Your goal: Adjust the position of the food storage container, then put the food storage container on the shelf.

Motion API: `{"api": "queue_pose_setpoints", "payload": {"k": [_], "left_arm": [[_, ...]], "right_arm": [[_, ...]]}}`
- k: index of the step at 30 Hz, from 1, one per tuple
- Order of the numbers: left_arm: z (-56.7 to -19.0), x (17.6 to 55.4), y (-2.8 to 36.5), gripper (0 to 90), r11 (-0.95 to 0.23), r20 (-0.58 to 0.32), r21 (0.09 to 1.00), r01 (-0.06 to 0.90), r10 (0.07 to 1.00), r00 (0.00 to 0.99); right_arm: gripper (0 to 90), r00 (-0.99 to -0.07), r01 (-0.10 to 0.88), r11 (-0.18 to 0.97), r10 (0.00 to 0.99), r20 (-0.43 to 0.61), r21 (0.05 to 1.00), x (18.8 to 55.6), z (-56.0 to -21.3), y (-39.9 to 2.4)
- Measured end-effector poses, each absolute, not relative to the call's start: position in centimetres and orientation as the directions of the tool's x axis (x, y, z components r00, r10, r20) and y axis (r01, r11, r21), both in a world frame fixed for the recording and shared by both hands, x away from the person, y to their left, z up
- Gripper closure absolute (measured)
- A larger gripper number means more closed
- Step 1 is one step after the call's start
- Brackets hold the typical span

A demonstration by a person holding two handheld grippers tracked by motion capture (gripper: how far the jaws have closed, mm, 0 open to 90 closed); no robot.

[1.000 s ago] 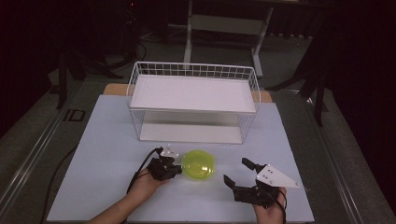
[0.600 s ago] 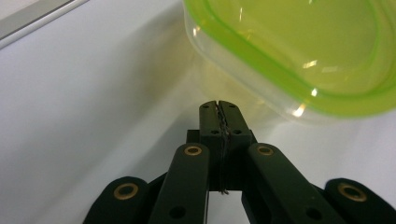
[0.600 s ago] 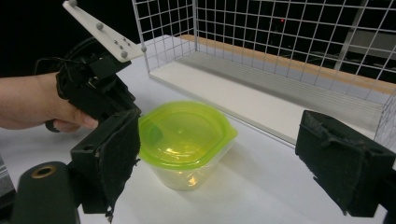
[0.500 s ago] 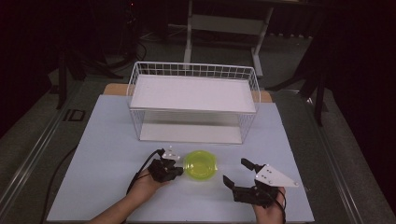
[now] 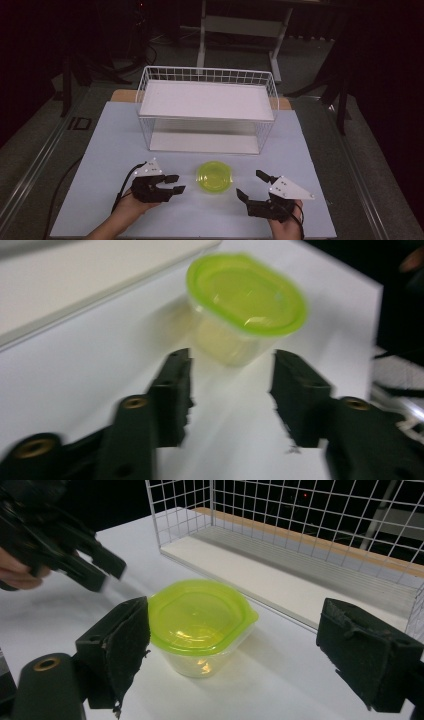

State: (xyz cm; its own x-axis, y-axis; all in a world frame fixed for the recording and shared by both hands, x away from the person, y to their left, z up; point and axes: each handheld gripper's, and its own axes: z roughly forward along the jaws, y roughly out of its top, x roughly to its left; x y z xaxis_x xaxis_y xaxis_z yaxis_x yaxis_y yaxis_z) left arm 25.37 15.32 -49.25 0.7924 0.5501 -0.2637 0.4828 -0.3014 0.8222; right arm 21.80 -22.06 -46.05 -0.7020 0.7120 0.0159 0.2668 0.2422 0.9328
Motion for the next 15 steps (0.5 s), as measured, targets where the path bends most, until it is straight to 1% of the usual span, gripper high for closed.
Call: {"api": "queue_pose_setpoints", "payload": {"k": [1, 2, 3, 5, 6, 9, 10, 13, 15], "left_arm": [[-49.1, 25.2, 15.4, 38.0, -0.295, -0.265, 0.824, 0.483, 0.552, 0.79], [-48.8, 25.0, 15.4, 38.0, -0.294, -0.278, 0.822, 0.488, 0.541, 0.794], [-48.7, 24.8, 15.3, 28.5, -0.3, -0.274, 0.821, 0.485, 0.539, 0.797], [-48.4, 24.4, 15.2, 22.0, -0.304, -0.256, 0.833, 0.463, 0.531, 0.808], [-48.3, 24.3, 15.1, 16.1, -0.296, -0.261, 0.84, 0.455, 0.515, 0.817], [-47.6, 24.0, 14.8, 13.3, -0.264, -0.261, 0.857, 0.443, 0.52, 0.813], [-47.4, 23.9, 14.7, 7.3, -0.261, -0.26, 0.86, 0.439, 0.516, 0.816], [-46.7, 23.9, 14.4, 2.2, -0.25, -0.266, 0.863, 0.439, 0.514, 0.816], [-46.4, 24.0, 14.3, 2.1, -0.243, -0.276, 0.863, 0.444, 0.508, 0.816]], "right_arm": [[13.9, -0.702, 0.266, 0.242, 0.712, 0.016, 0.933, 21.8, -46.1, -22.0], [13.9, -0.702, 0.266, 0.242, 0.712, 0.016, 0.933, 21.8, -46.1, -22.0], [14.0, -0.703, 0.269, 0.243, 0.711, 0.018, 0.932, 21.8, -46.2, -22.0], [13.9, -0.708, 0.269, 0.247, 0.706, 0.017, 0.931, 21.9, -46.2, -21.9], [13.9, -0.709, 0.269, 0.25, 0.705, 0.016, 0.93, 21.9, -46.2, -21.8], [13.9, -0.712, 0.262, 0.252, 0.702, 0.01, 0.932, 21.9, -46.2, -21.7], [14.0, -0.71, 0.259, 0.253, 0.704, 0.006, 0.932, 21.8, -46.0, -21.6], [14.1, -0.723, 0.244, 0.263, 0.691, -0.006, 0.934, 21.7, -45.7, -21.3], [14.7, -0.73, 0.234, 0.278, 0.683, -0.021, 0.932, 21.6, -45.4, -21.0]]}}
